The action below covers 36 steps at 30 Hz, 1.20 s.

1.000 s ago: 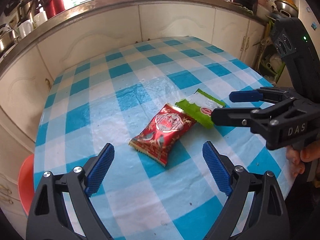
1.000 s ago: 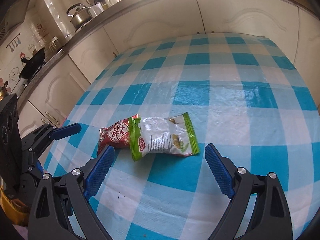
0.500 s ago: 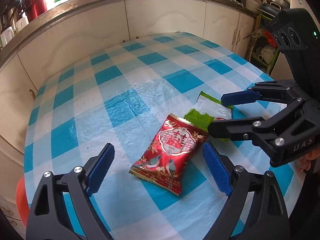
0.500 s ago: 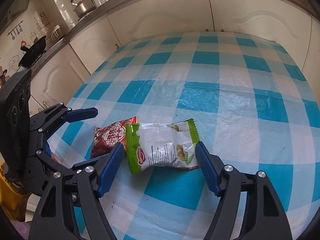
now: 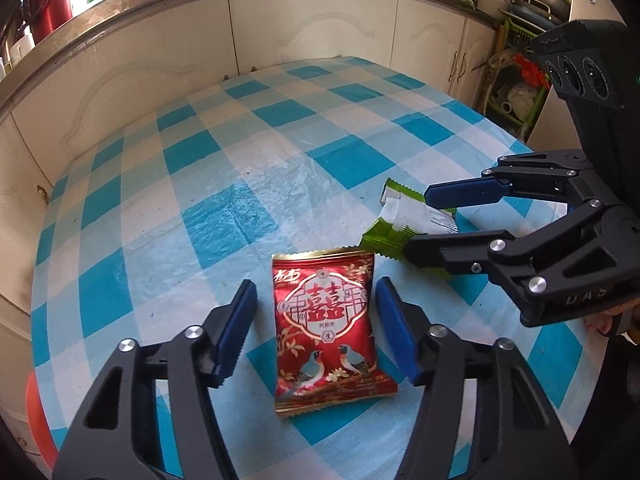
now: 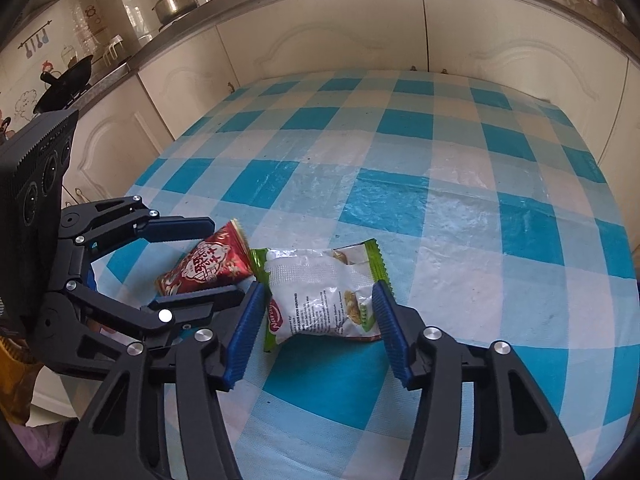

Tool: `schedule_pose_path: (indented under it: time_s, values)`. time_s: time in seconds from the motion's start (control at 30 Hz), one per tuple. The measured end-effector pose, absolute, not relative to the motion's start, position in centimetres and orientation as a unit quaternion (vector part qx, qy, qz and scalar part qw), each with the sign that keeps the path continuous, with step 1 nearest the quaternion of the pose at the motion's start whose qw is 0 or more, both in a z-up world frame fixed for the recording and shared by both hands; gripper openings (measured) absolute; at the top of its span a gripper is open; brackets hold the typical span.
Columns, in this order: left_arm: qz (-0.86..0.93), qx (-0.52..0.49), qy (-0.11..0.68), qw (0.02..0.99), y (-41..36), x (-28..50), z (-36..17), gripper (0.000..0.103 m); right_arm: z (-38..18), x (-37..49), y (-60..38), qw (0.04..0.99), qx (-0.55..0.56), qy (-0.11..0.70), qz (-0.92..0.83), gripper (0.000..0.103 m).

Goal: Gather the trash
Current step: 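Grasp the red printed packet with the left tool while the right tool grasps the green-and-white bag, then lift the red packet with the left tool while the right tool lifts the bag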

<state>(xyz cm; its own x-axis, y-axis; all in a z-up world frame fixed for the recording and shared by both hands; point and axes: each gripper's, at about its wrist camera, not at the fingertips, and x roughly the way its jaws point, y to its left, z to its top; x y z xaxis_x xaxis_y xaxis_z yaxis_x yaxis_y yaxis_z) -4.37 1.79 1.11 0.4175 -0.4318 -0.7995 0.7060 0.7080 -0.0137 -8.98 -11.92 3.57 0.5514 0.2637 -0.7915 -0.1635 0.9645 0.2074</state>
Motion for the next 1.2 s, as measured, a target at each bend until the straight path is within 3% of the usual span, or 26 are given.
schedule_pose_path:
  time_s: [0.13,0.2,0.5,1.2]
  values:
    - [-0.338,0.158,0.416,0.829,1.7,-4.4,1.2,0.051,3.6,-9.0,-12.3,0.879,0.063,0.455,0.125,0.052]
    - [-0.335,0.148,0.418,0.831,1.8,-4.3,1.2,0.051,3.6,-9.1,-12.3,0.879,0.065,0.454,0.128,0.046]
    - [-0.319,0.107,0.426,0.840,2.4,-4.2,1.4,0.049,3.7,-9.3,-12.9,0.879,0.090,0.449,0.134,0.041]
    - [-0.278,0.023,0.420,0.863,6.8,-3.8,2.6,0.049,5.0,-9.4,-13.6,0.886,0.113,0.433,0.124,0.038]
